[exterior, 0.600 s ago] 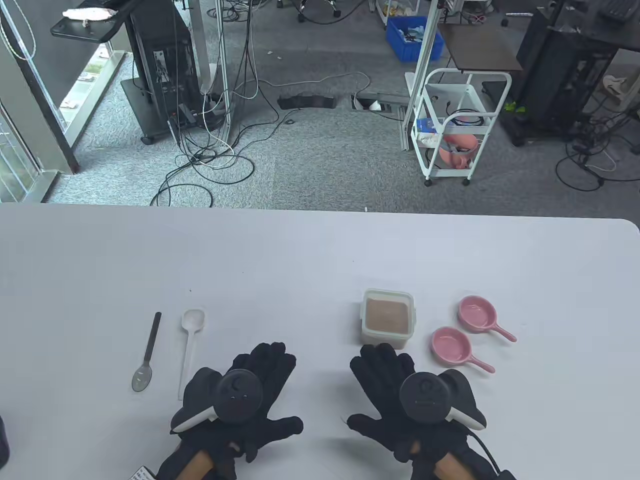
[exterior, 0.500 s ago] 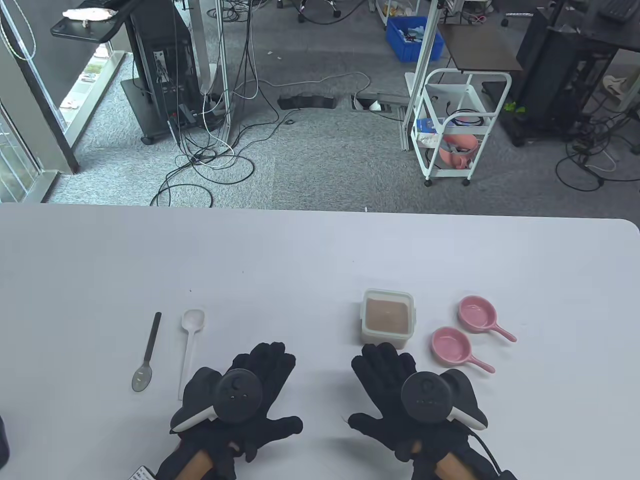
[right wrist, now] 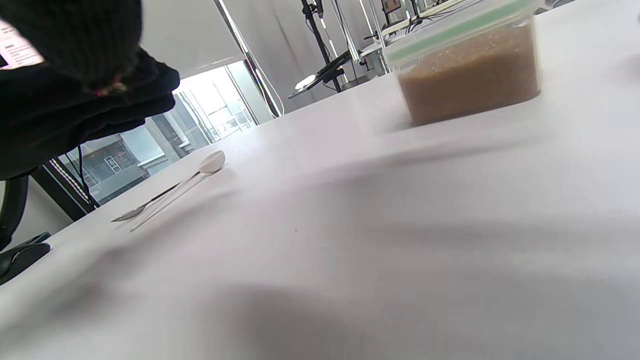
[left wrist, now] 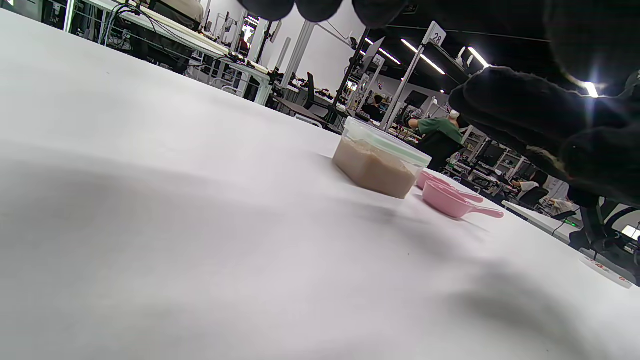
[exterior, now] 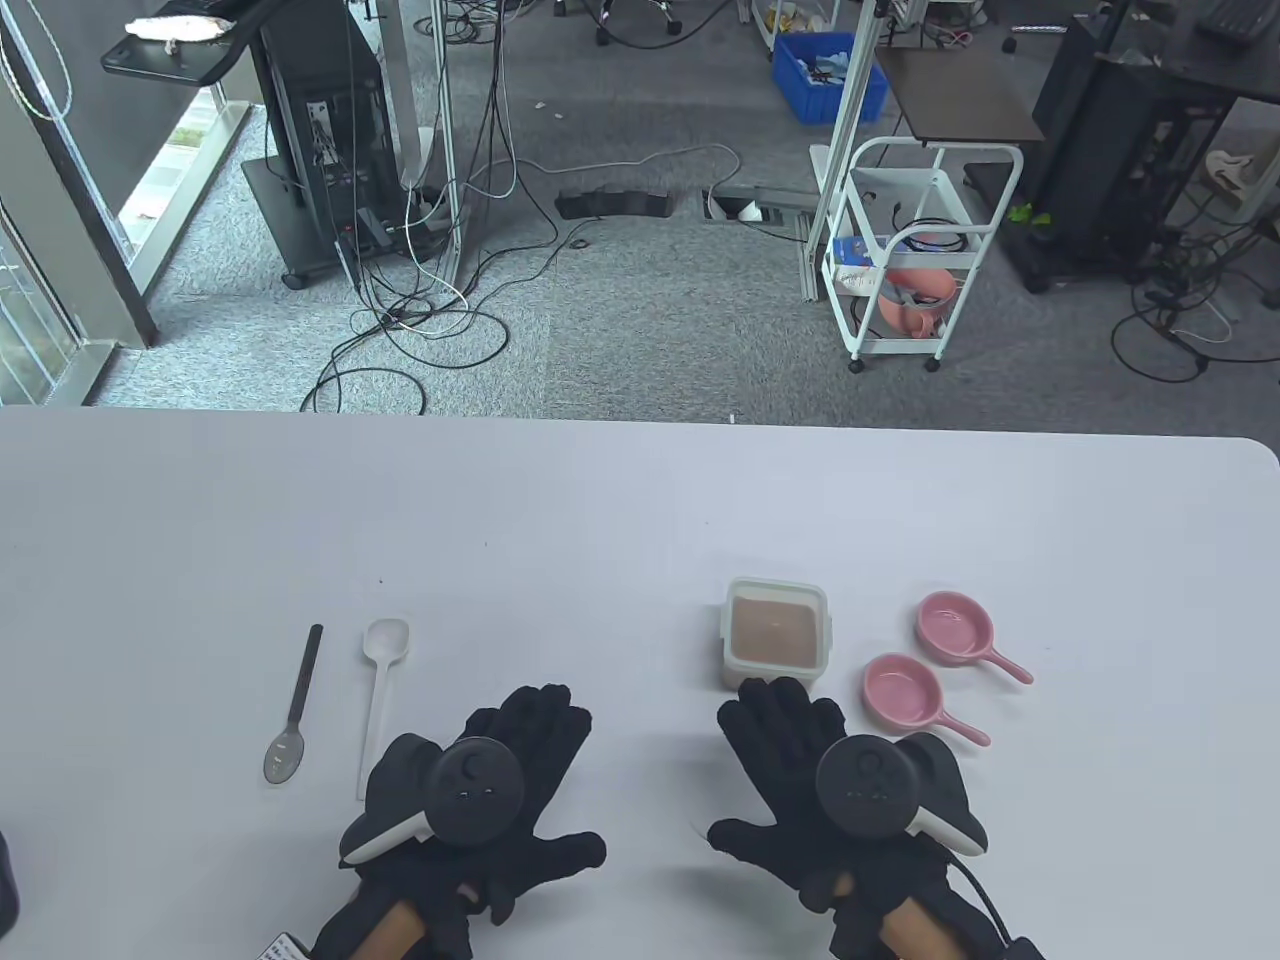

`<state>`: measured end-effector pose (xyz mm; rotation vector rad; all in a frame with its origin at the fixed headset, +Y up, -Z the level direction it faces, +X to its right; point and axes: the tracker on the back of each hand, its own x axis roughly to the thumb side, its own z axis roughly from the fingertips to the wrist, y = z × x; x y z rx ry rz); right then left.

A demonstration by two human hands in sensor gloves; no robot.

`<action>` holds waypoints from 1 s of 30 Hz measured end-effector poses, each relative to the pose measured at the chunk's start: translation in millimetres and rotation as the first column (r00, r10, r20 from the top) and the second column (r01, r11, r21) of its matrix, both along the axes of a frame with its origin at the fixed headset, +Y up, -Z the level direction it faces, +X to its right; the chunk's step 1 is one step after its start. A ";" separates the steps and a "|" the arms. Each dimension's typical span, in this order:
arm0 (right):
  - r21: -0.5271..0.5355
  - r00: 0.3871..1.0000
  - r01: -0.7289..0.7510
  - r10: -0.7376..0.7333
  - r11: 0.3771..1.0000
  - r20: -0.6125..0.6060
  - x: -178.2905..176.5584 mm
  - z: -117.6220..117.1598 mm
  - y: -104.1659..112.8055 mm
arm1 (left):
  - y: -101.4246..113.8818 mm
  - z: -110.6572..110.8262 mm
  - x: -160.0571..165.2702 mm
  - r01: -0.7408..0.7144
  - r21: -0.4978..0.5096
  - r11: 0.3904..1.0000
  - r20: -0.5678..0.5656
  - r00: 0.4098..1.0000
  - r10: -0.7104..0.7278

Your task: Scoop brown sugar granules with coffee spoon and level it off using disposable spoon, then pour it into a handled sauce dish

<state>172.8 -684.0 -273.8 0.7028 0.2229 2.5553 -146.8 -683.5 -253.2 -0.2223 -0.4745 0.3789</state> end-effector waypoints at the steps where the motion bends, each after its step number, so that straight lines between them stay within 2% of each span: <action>1: 0.003 1.000 0.005 -0.005 1.000 0.009 2.5 -0.9 1.1 | 0.0 0.4 1.0 0.001 0.001 1.000 0.003 1.000 -0.001; 7: 0.023 0.997 0.009 -0.010 1.000 0.073 19.7 -13.0 5.8 | -2.4 1.0 5.8 0.009 -0.006 1.000 0.014 1.000 -0.009; 16: 0.022 0.985 -0.049 0.045 0.999 0.169 33.4 -65.7 -0.1 | -2.0 0.7 5.4 0.009 -0.012 1.000 0.009 1.000 -0.009; 21: -0.014 0.970 -0.045 0.047 0.999 0.239 40.1 -97.0 -11.2 | -1.2 -1.2 2.5 0.003 -0.014 1.000 -0.001 1.000 -0.003; 25: -0.050 0.965 -0.039 0.051 0.998 0.258 42.0 -109.0 -20.4 | -3.6 -2.9 2.2 0.006 -0.028 1.000 -0.003 1.000 -0.006; 30: -0.067 0.957 -0.100 0.114 0.993 0.268 41.9 -119.2 -30.5 | -5.0 -3.8 2.8 0.011 -0.039 0.999 -0.001 1.000 -0.011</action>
